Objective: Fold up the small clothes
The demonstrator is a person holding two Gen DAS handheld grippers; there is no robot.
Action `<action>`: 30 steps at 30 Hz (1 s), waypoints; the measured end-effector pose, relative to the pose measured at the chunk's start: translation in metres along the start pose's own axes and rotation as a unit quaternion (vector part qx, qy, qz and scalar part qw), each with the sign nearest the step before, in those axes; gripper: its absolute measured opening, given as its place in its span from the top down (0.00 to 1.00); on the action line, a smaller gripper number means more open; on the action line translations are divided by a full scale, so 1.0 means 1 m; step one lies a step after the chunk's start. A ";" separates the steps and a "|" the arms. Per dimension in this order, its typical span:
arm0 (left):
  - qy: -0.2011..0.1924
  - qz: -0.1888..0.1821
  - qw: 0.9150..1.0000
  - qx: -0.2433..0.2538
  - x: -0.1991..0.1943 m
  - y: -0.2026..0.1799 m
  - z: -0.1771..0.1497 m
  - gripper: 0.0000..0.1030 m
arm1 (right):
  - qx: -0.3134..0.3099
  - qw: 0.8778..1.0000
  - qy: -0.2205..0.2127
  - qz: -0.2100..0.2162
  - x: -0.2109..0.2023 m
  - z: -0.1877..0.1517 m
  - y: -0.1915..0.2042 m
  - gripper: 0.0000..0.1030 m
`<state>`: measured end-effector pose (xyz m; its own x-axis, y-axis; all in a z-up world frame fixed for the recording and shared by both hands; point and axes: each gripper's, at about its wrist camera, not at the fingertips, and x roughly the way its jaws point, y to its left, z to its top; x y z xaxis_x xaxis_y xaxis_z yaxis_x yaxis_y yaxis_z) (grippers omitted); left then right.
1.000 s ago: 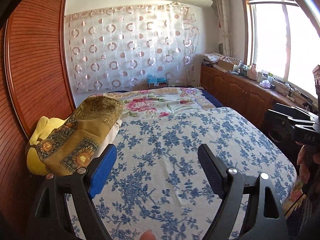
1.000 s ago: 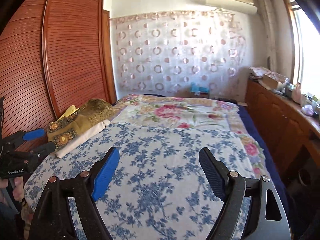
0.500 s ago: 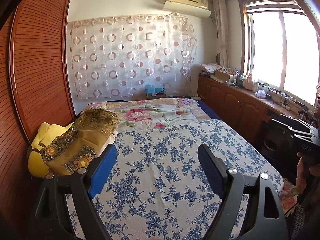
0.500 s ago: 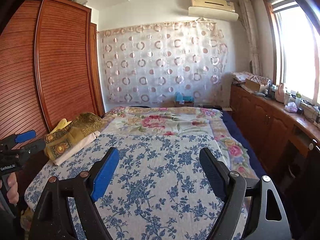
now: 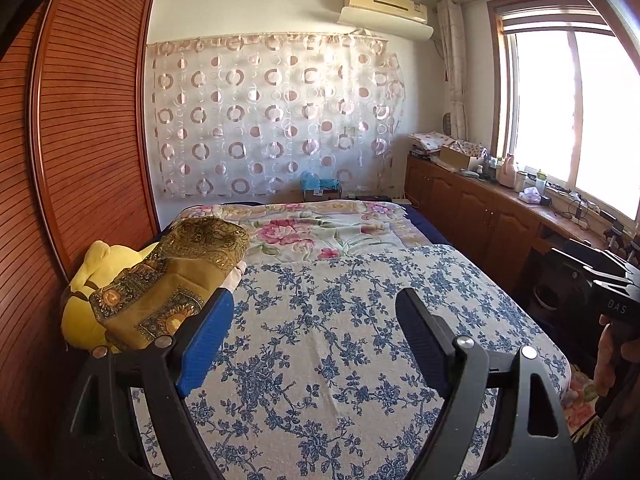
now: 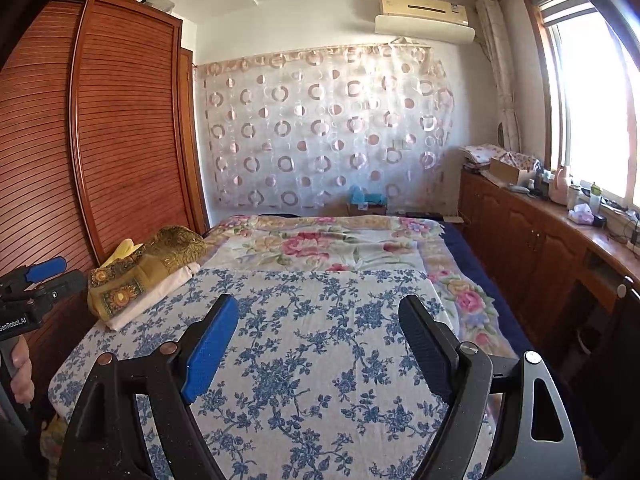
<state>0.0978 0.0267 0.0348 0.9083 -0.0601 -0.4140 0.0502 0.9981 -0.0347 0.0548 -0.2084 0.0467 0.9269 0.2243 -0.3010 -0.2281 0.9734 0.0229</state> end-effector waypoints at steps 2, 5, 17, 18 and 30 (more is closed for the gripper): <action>0.000 0.002 1.000 -0.002 0.000 0.001 -0.001 0.19 | -0.001 1.000 -0.001 0.001 0.000 0.001 0.000 0.19; 0.002 0.003 1.000 -0.003 0.002 0.001 -0.003 0.19 | -0.001 1.000 -0.001 0.002 0.002 0.000 0.000 0.19; 0.003 0.004 1.000 -0.004 0.002 0.002 -0.004 0.19 | -0.003 1.000 -0.002 0.004 0.004 -0.002 -0.004 0.18; 0.003 0.004 1.000 -0.004 0.002 0.002 -0.003 0.19 | -0.004 1.000 -0.002 0.004 0.005 -0.003 -0.004 0.19; 0.000 0.003 1.000 -0.003 0.000 0.000 -0.003 0.19 | -0.004 1.000 -0.002 0.004 0.006 -0.003 -0.005 0.19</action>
<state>0.0964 0.0267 0.0318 0.9083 -0.0536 -0.4149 0.0419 0.9984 -0.0372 0.0601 -0.2120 0.0418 0.9261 0.2331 -0.2967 -0.2388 0.9709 0.0174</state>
